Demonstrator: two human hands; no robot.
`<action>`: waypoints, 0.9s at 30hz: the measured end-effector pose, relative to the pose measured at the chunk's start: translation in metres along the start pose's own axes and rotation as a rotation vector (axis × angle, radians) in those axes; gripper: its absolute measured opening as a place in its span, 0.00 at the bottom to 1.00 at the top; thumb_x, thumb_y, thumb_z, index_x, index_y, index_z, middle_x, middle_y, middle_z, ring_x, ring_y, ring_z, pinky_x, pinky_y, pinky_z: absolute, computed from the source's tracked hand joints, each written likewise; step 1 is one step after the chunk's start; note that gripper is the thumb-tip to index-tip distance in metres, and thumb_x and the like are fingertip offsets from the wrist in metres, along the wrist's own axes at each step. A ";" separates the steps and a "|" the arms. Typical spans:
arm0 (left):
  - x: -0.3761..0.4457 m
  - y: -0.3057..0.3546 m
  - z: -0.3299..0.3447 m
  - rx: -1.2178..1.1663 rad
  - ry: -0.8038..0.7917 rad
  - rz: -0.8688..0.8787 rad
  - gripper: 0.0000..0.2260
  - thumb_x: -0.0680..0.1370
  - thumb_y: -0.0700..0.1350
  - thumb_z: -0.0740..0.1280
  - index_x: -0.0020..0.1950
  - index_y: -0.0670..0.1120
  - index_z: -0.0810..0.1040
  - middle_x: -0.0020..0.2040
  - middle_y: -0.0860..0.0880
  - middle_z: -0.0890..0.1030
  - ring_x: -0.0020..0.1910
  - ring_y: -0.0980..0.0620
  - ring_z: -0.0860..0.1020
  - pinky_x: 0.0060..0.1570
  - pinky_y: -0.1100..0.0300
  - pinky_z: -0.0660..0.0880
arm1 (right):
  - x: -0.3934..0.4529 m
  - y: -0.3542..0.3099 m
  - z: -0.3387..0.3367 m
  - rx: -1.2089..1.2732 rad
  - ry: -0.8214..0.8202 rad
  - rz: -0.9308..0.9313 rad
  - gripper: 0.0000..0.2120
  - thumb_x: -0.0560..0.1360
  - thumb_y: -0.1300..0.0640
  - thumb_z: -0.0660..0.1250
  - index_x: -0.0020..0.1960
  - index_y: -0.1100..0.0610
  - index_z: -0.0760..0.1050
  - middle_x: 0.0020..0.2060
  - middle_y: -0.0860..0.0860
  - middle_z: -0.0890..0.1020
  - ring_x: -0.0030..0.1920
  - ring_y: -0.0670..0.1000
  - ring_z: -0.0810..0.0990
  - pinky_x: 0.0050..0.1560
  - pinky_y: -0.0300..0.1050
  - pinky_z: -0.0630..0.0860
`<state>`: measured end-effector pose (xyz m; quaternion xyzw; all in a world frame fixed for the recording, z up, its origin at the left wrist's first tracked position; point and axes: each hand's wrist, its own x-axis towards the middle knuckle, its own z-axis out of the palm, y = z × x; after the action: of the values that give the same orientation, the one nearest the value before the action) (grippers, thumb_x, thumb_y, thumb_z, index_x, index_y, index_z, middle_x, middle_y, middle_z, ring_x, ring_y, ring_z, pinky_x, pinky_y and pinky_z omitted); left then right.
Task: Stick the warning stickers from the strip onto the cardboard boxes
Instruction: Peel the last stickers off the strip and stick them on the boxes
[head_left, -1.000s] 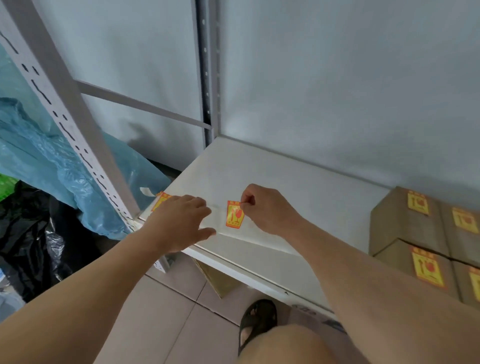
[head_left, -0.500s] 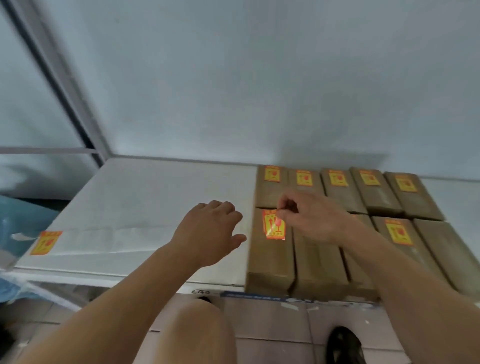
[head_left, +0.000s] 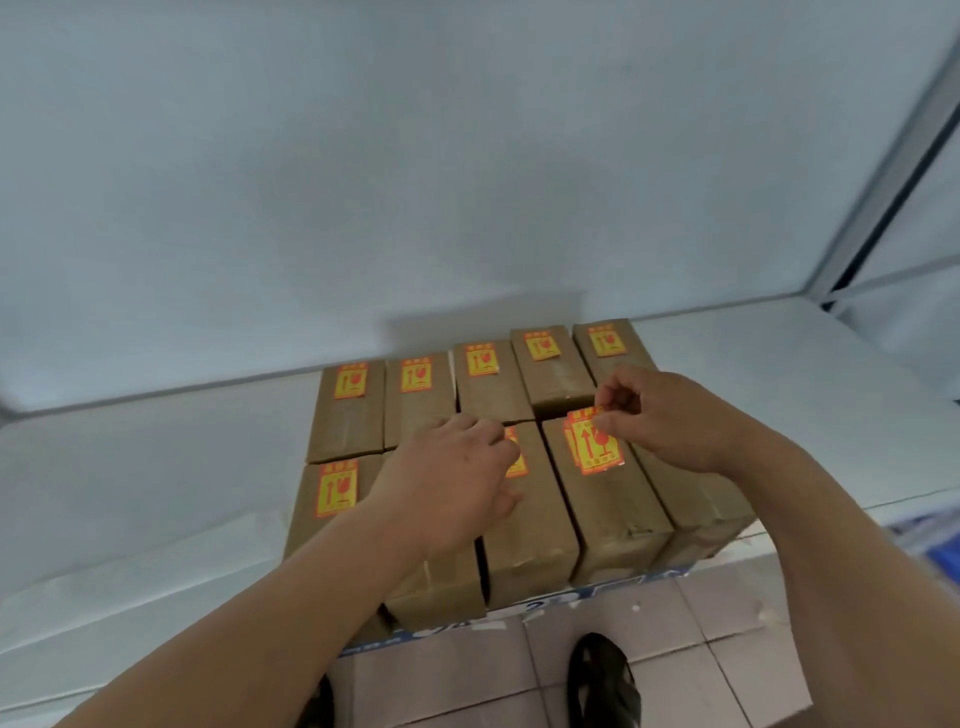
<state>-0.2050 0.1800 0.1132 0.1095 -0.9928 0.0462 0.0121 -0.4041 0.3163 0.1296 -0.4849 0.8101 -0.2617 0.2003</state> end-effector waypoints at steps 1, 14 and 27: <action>0.009 0.008 0.000 0.002 -0.003 0.012 0.19 0.79 0.59 0.54 0.66 0.53 0.72 0.62 0.52 0.74 0.61 0.50 0.72 0.59 0.53 0.69 | -0.001 0.009 -0.005 -0.002 0.021 0.013 0.03 0.76 0.52 0.68 0.45 0.47 0.74 0.39 0.45 0.80 0.40 0.45 0.77 0.39 0.39 0.69; 0.082 0.065 0.013 0.001 -0.073 0.082 0.21 0.80 0.62 0.52 0.65 0.52 0.72 0.62 0.52 0.74 0.61 0.51 0.70 0.59 0.53 0.69 | 0.011 0.090 -0.033 0.068 0.077 0.132 0.04 0.76 0.53 0.68 0.47 0.50 0.74 0.40 0.45 0.80 0.39 0.44 0.76 0.36 0.36 0.68; 0.095 0.082 0.019 0.011 -0.094 0.093 0.33 0.77 0.70 0.45 0.69 0.50 0.70 0.69 0.50 0.70 0.71 0.49 0.60 0.70 0.50 0.56 | 0.030 0.107 -0.027 0.101 -0.007 0.076 0.07 0.72 0.54 0.73 0.45 0.51 0.74 0.39 0.47 0.79 0.38 0.45 0.76 0.38 0.37 0.70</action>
<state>-0.3160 0.2378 0.0904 0.0653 -0.9961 0.0470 -0.0372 -0.5058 0.3372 0.0825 -0.4439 0.8131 -0.2925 0.2371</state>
